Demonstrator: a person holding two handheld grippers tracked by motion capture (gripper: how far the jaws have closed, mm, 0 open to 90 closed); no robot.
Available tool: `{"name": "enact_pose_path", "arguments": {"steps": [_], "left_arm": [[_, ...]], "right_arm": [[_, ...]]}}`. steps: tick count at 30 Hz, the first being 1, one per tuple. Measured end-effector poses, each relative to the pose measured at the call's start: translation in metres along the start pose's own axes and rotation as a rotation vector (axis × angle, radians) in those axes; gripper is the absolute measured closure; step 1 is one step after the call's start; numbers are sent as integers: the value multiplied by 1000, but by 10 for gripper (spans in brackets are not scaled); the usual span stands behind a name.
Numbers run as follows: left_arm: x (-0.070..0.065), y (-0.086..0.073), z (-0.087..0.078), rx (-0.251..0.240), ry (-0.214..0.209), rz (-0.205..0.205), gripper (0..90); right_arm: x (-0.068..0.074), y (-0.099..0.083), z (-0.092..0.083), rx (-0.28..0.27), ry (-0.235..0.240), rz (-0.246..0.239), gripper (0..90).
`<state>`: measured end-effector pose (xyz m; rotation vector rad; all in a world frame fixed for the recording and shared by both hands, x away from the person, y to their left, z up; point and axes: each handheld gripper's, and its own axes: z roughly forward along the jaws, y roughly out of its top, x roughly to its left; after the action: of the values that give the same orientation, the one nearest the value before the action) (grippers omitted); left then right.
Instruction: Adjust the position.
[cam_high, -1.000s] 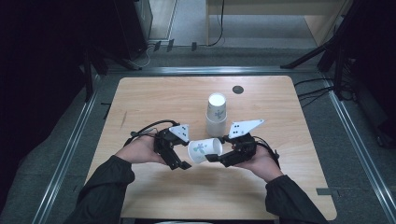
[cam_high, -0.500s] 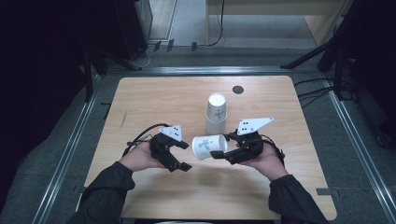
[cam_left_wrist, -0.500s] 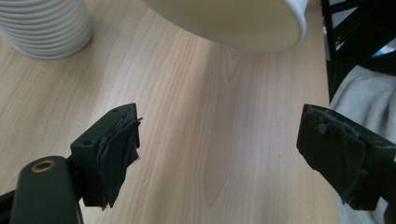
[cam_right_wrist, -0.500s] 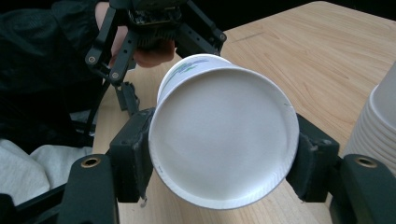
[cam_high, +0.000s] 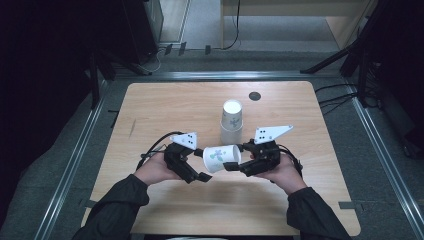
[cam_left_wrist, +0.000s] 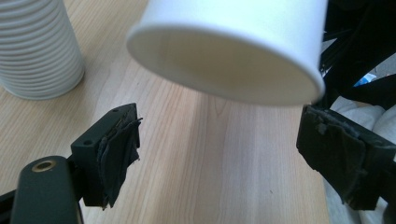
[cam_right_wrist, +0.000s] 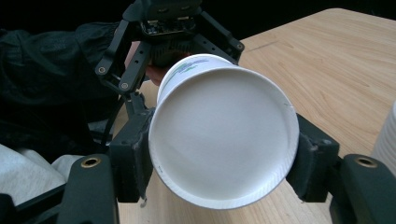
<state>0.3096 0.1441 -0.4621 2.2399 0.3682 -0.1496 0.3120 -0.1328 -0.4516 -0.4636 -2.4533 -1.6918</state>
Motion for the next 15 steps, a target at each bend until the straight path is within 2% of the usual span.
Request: {"name": "enact_pose_path", "arguments": {"steps": [5,12,15], "left_arm": [[-1,4,3,-35,-30,13,136],[-4,4,2,-44,-39,42,146],[-4,3,1,-56,-55,40,153]], "right_arm": [[1,0,8,14,19,-4,345],[4,-1,15,28,50,-5,345],[4,0,16,23,58,-2,345]]}}
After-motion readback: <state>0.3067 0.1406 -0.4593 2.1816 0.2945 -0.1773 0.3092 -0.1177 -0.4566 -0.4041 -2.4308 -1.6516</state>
